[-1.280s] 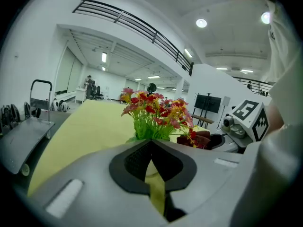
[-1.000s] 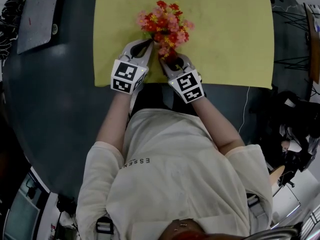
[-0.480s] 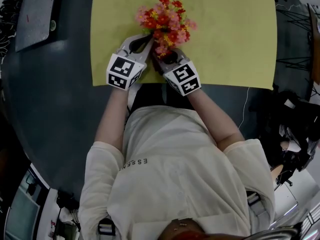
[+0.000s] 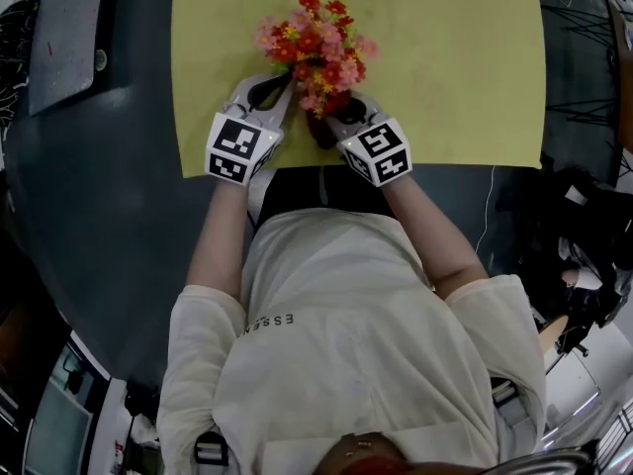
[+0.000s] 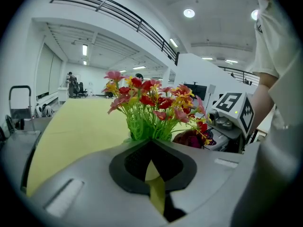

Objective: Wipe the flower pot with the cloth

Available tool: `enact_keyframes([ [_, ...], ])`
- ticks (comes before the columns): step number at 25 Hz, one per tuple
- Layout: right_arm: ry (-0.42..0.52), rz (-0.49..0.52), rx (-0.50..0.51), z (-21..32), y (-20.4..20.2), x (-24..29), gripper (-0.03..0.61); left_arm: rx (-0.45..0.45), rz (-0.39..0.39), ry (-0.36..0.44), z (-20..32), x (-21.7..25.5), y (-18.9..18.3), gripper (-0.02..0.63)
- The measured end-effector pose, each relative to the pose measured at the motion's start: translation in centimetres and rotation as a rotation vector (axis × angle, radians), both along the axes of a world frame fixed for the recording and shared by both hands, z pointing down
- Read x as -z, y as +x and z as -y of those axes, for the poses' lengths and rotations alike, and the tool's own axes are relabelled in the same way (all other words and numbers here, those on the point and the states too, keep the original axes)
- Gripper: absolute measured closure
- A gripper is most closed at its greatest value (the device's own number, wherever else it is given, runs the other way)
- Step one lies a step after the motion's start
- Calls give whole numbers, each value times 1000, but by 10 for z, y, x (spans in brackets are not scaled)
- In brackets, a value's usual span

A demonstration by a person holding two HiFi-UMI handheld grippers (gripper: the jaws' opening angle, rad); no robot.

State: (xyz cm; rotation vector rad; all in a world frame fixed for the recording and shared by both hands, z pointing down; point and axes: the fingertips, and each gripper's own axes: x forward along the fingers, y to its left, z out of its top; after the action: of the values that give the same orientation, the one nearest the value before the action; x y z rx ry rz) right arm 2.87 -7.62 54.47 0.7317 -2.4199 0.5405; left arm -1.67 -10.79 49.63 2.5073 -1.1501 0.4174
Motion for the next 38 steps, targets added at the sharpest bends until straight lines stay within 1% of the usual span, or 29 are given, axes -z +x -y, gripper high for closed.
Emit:
enact_keyframes([
  [2,-1,-13,-7,1,9,-1,515,0,11,1,-1,-2,1,603],
  [6,12,-49,-41,9,30,1,515,28,-62,-26,-2,1,4,604],
  [11,-13,-101,-114,29,57,5,515,60,-71,-27,-3,1,4,603],
  [14,-9,-135,-136,44,73,9,515,103,-77,-25,-3,1,3,603],
  [16,2,-157,-132,54,79,11,515,139,-95,-22,-4,3,2,603],
  [18,15,-168,-110,66,80,11,515,161,-111,-27,-6,4,3,603],
  [23,28,-153,-57,98,68,7,515,180,-93,-34,-5,2,4,604],
  [27,20,-145,9,117,53,-1,515,219,-86,-45,-1,3,0,603],
  [32,-10,-140,111,116,41,-15,515,269,-99,-66,2,3,-4,604],
  [34,3,-143,154,114,41,-15,517,278,-98,-70,2,3,-3,604],
  [38,61,-174,229,104,35,-10,518,293,-80,-70,4,1,-5,604],
])
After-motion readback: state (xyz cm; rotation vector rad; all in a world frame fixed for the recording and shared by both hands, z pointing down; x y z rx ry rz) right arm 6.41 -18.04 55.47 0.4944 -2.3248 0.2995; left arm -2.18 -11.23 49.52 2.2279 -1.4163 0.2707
